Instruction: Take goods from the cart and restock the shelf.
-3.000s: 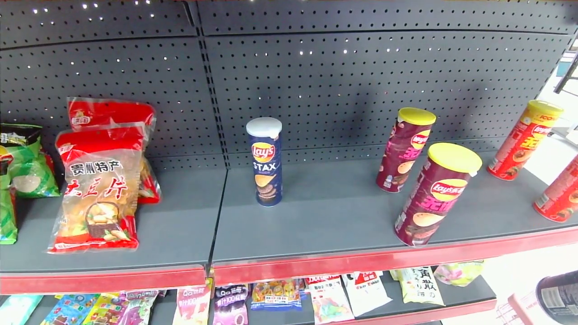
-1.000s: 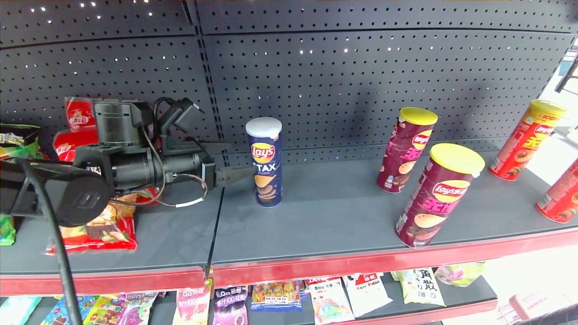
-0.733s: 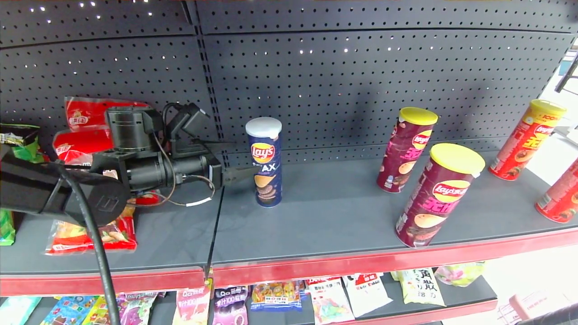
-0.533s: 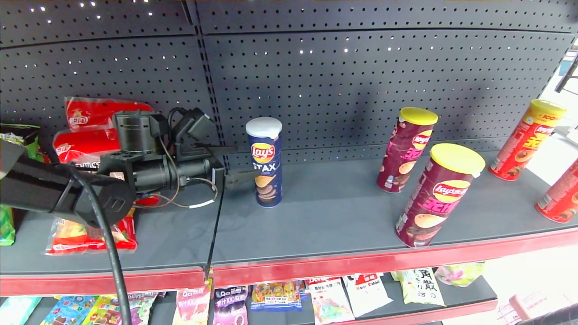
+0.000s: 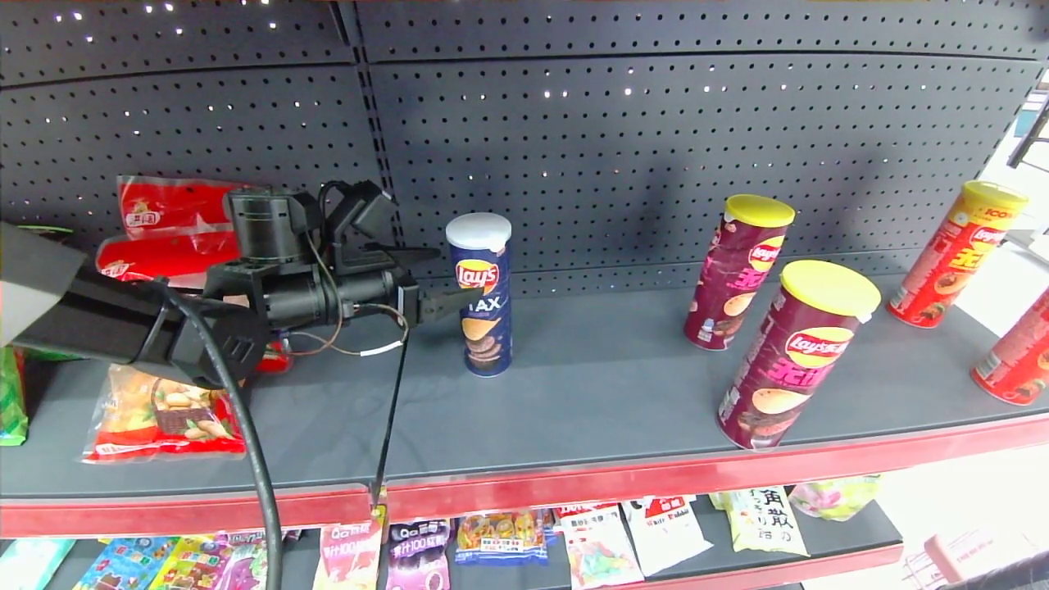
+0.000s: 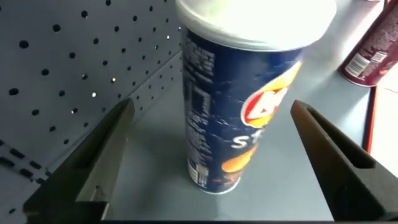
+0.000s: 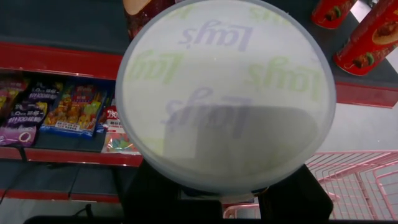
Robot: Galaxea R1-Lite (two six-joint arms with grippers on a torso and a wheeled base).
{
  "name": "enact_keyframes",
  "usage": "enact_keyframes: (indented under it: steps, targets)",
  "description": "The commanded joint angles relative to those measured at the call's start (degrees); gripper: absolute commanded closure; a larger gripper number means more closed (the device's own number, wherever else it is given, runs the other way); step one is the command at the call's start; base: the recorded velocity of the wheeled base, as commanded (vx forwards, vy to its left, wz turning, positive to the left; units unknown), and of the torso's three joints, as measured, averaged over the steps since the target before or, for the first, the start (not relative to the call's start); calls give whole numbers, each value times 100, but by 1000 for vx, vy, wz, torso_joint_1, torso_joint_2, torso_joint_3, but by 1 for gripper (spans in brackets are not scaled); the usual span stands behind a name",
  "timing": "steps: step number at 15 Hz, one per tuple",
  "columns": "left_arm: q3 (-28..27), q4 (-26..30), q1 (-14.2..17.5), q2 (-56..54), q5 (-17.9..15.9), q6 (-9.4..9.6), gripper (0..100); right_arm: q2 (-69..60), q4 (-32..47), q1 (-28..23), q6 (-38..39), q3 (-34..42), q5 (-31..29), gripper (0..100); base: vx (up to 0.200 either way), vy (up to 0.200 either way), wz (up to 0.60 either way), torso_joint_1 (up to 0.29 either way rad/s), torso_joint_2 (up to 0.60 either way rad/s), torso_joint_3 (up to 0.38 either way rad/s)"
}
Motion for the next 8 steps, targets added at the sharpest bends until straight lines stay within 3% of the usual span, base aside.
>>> enact_keyframes:
  steps: [1,8]
  targets:
    - [-135,-1,-34,121,-1,1,0,7,0,2,-2,0,-4,100,0,0,0,0,0,0]
    - [-662,26,-227,482,-1,-17,0,69,0,2,-2,18,5,100,0,0,0,0,0,0]
